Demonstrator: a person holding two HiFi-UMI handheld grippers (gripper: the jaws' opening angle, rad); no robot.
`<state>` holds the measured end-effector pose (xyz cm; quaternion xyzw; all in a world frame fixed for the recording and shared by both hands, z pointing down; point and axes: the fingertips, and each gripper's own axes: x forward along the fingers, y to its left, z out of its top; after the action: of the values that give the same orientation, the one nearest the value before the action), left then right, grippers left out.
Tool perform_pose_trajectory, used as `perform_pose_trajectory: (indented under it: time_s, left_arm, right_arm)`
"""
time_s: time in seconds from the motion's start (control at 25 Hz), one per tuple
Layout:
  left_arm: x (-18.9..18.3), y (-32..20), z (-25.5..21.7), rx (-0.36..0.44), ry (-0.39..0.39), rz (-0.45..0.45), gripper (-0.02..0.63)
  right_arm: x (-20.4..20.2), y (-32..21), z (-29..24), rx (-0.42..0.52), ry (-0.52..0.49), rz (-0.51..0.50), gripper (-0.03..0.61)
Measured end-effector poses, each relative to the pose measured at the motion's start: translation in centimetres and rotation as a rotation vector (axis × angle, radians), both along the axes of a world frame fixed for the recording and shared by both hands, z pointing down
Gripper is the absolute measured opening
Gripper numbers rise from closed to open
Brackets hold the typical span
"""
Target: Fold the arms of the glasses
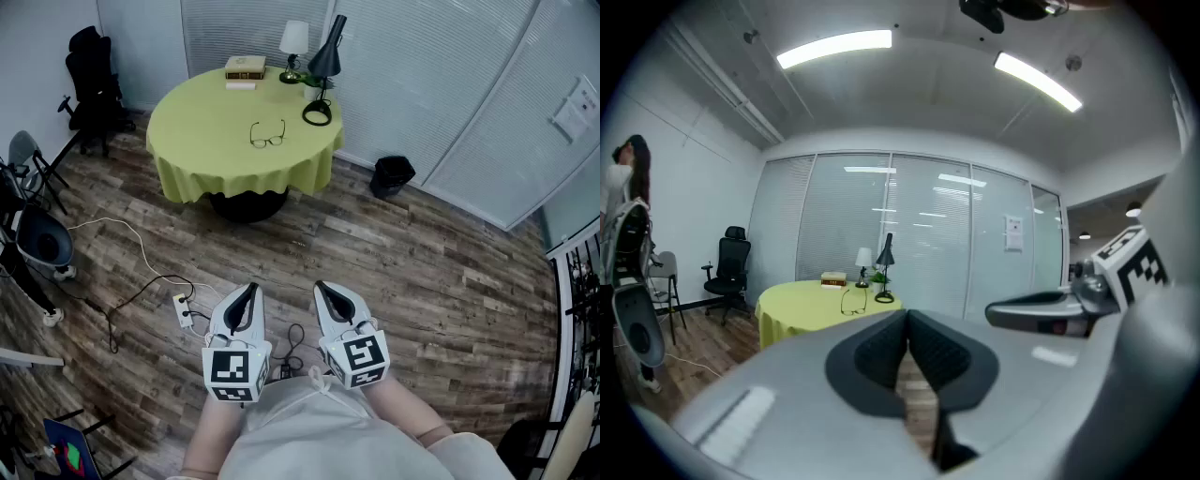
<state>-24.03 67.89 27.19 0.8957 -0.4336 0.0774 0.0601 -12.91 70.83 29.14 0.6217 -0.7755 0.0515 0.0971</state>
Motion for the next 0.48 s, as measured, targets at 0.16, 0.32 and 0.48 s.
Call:
perform_pose_trajectory:
  time_s: [0.16,0.32,0.48]
  left_arm:
    - [1.0,0.9,-0.2,0.003,-0.003,0.0,0.006]
    - [1.5,1.3,-0.1,0.002,-0.011,-0.001,0.006]
    - [1.1,1.5,0.4,-0.007,-0.023,-0.009,0.006]
  right_arm:
    - [1.1,1.0,-0.4,0.008,0.002,-0.004,0.0]
    - [1.4,1.3,-0.4,0.011,-0.001,-0.01,0.0]
    - [1.3,1.3,-0.2,0.012,-0.013,-0.011,0.0]
